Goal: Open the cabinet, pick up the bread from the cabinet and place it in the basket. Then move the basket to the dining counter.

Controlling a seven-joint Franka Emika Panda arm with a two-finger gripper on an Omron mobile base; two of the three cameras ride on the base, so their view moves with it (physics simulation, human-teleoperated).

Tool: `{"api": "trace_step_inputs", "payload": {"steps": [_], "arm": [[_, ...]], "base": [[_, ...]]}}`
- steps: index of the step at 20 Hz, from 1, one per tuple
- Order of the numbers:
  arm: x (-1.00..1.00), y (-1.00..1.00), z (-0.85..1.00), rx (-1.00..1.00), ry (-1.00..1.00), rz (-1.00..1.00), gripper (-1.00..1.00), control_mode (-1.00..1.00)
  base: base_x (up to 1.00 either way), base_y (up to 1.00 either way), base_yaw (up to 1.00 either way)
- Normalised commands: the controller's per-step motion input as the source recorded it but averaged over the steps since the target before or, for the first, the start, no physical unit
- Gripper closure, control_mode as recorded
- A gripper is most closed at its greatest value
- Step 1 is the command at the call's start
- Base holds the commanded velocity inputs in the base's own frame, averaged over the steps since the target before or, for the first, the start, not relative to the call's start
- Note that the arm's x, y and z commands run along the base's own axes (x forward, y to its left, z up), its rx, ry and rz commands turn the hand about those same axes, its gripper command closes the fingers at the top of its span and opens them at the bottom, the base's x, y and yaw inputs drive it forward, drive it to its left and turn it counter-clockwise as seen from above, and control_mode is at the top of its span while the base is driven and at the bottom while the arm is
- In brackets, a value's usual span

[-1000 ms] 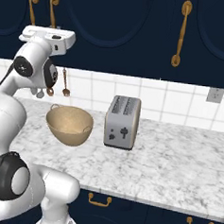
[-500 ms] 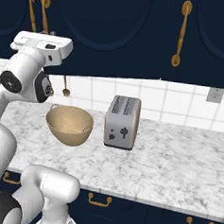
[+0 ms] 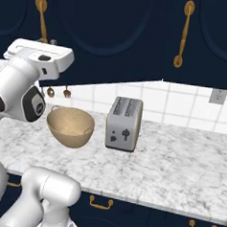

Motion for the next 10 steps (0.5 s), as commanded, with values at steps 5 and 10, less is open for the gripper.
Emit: {"api": "trace_step_inputs", "payload": {"steps": [5, 10], "arm": [[-1.0, -0.68, 0.14, 0.0, 0.04, -0.08, 1.0, -1.0], [-1.0, -0.65, 0.01, 0.0, 0.02, -0.03, 1.0, -1.0]], "base": [[0.0, 0.0, 0.0], [0.0, 0.0, 0.0]]}}
